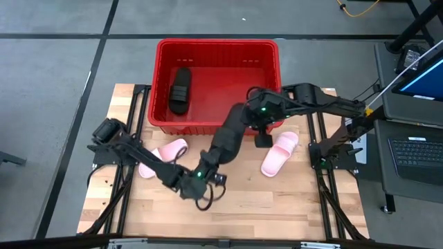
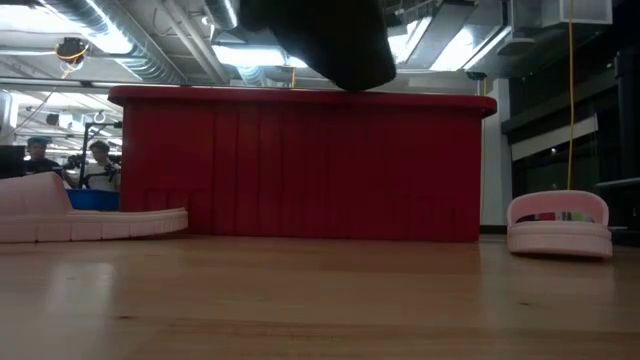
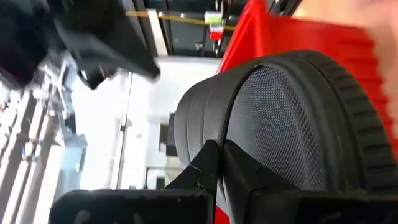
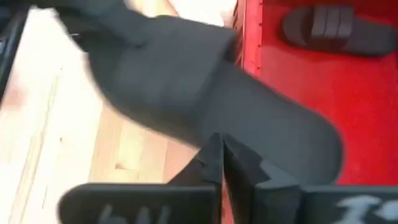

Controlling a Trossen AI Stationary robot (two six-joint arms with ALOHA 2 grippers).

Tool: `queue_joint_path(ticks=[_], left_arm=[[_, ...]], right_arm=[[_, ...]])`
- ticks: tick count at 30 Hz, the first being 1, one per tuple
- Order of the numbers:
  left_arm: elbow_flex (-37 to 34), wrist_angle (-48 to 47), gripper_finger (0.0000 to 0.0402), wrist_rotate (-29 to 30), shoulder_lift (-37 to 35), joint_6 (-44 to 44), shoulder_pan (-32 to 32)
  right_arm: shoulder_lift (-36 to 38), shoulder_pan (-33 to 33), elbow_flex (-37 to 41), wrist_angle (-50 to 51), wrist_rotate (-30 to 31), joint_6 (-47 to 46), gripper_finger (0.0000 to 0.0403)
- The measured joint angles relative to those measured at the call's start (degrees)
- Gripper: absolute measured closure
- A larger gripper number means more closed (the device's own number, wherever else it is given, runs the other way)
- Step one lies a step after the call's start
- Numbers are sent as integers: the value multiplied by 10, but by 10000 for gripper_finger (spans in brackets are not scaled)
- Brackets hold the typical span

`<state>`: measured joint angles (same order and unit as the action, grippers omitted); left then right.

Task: Pick and place slides into bin
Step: Put the black slide into the red bin

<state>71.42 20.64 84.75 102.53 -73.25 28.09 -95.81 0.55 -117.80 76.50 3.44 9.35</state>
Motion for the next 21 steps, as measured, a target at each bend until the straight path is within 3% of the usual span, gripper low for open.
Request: queue_joint_path(ticks=[8,11,21], left_arm=[[0,-1,398,-5,-46,-4,-71],[0,-2,398,-13,-64,-10,-101],[0,-3,398,-74,-99,-62,-207]], right_arm=[[48,-16,0,-8,3,35,398],[58,-23,0,-19,33,51,396],[59,-80,1,-28,37,97,397]])
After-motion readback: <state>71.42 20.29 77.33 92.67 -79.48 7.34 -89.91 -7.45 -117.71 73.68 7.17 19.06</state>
